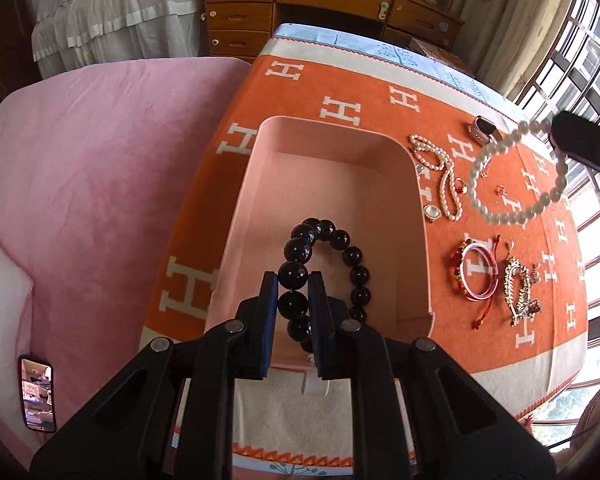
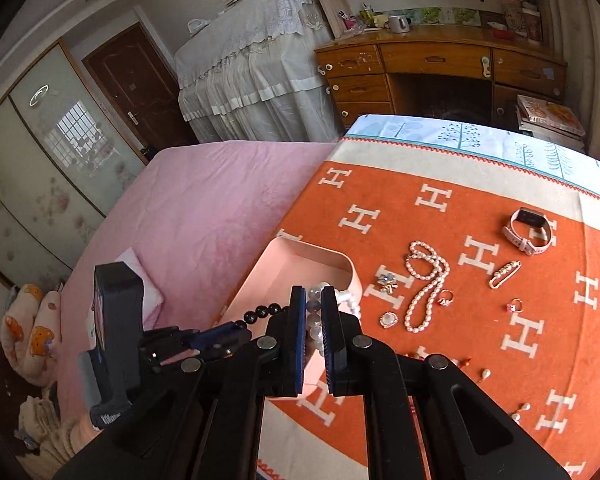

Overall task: Organize jewelry
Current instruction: 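Carry black bracelet into pink box with left tool while right tool drops pearl bracelet, then open both tools and lift them away from the pink box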

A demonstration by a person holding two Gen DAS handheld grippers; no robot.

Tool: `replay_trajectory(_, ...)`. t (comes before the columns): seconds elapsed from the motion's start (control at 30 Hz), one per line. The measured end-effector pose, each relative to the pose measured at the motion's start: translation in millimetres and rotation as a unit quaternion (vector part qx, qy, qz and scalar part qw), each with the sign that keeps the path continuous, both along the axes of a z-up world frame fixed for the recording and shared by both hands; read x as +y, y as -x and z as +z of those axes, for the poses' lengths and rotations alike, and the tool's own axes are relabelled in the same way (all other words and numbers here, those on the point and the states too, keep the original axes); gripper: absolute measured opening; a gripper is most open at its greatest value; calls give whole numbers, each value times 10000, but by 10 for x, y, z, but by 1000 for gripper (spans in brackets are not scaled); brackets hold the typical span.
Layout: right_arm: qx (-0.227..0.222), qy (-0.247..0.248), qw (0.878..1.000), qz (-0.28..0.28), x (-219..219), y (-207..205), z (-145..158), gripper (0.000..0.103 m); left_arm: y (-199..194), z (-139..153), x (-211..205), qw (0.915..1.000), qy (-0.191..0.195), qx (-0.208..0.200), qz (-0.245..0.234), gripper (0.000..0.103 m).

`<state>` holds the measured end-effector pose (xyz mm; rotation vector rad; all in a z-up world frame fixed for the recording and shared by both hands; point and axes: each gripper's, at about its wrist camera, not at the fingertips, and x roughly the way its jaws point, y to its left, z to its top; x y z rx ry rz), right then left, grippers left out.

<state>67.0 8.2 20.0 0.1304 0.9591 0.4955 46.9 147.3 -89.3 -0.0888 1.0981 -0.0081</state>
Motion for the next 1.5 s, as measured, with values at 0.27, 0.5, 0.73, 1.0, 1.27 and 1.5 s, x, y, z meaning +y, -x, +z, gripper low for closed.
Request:
replay_trajectory(0.27,-273,-282,9992,49,478,-136,-86,8,42,-11,2,9991,-236,-306,162,19)
replay_trajectory(0.5,-23,-276,9995,140,739,-354,-382,8,112,107,52,9982,-42,-598,77,63)
replay_trajectory(0.73,134,-132,9997,146,880,-518,-653,8,113,97,48,9984,-66,-560,25,63)
replay_trajectory(1.0,438,154,9989,-52,881,-643,-1026,23,74,28,80,9990,-17,-437,86,63)
replay_trajectory(1.27,94,372,9989,-276,778,-527,-997,36,73,-4,38,9992,-65,-393,13,63)
replay_trajectory(1.5,-67,561,9970,-532,674,-272,-854,56,145,75,6,9985,-131,-521,-70,63)
